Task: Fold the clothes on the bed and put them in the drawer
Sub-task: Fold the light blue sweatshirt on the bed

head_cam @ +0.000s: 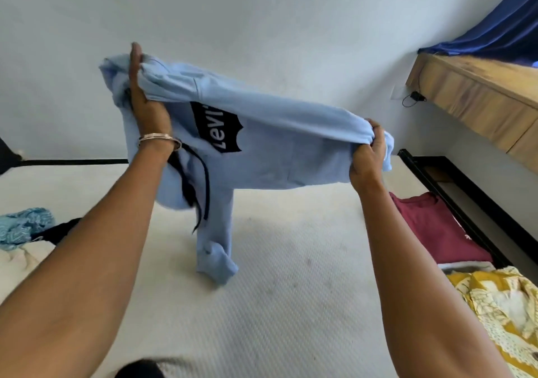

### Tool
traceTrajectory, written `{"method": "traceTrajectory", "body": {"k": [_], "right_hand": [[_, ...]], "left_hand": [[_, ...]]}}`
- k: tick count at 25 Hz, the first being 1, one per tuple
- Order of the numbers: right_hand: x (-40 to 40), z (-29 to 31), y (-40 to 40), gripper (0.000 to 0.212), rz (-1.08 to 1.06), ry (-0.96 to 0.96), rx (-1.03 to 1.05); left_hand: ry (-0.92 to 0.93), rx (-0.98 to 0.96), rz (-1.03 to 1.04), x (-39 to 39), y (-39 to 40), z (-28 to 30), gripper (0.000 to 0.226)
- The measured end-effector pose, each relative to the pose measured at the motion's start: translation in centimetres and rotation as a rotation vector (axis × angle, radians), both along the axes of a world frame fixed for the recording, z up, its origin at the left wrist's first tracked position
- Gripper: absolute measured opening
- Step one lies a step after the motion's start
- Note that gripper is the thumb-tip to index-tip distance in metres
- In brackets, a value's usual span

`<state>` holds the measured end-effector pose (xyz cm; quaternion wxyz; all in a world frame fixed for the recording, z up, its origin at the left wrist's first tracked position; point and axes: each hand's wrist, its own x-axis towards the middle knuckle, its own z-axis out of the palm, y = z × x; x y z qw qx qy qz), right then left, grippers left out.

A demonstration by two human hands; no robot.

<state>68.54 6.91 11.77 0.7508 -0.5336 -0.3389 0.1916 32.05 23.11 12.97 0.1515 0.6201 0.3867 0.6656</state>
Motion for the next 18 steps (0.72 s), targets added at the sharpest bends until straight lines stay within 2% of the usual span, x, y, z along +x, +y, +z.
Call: {"method": "traceTrajectory", "body": {"k": [2,4,5,7,9,11,12,13,15,17,18], "right_hand": [[-0.2,-0.5,-2.2,0.047,-0.003,-0.188,-0.16],[0.4,-3.4,-4.8,0.052,0.033,-0.388,-0.264],[0.5,-6.1,-6.7,0.053,0.079,-0.471,-0.32],[0.8,-12.8,-10.9,0.057,0.206,-0.666,-0.595],[0.9,-19.1,-15.7,0.058,0.338,-0.844,-1.077],[-0.4,-23.0,-20.5,0.047,0.403,-1.004,-1.499],[-1.4,-24.1,-22.3,0.042,0.371,-1.054,-1.584],[-2.4,-24.8,-23.8,0.039,0.309,-1.105,-1.62],[-3.3,-25.1,-24.7,0.03,0.237,-1.035,-1.671],[-3.4,-25.5,-24.5,0.026,0.172,-0.695,-1.645],[-3.5,-25.6,-24.2,0.026,0.147,-0.5,-1.565]], "left_hand": [[-0.012,-0.037,0.068,-0.7,-2.8,1.8,0.045],[0.228,0.036,0.203,-2.2,-6.3,-0.4,0.048],[0.355,-0.018,0.267,-3.2,-9.3,-3.4,0.05],[0.631,-0.309,0.31,-5.6,-15.5,-11.3,0.051],[1.02,-0.713,0.248,-8.0,-20.9,-17.3,0.047],[1.417,-1.104,0.201,-9.1,-25.0,-20.7,0.045],[1.495,-1.285,0.177,-9.4,-26.3,-22.1,0.046],[1.543,-1.368,0.252,-9.5,-27.2,-23.0,0.048],[1.641,-1.478,0.292,-8.6,-27.6,-23.3,0.046],[1.64,-1.453,0.282,-7.3,-27.3,-22.8,0.035],[1.638,-1.421,0.33,-6.6,-27.2,-22.4,0.032]]}}
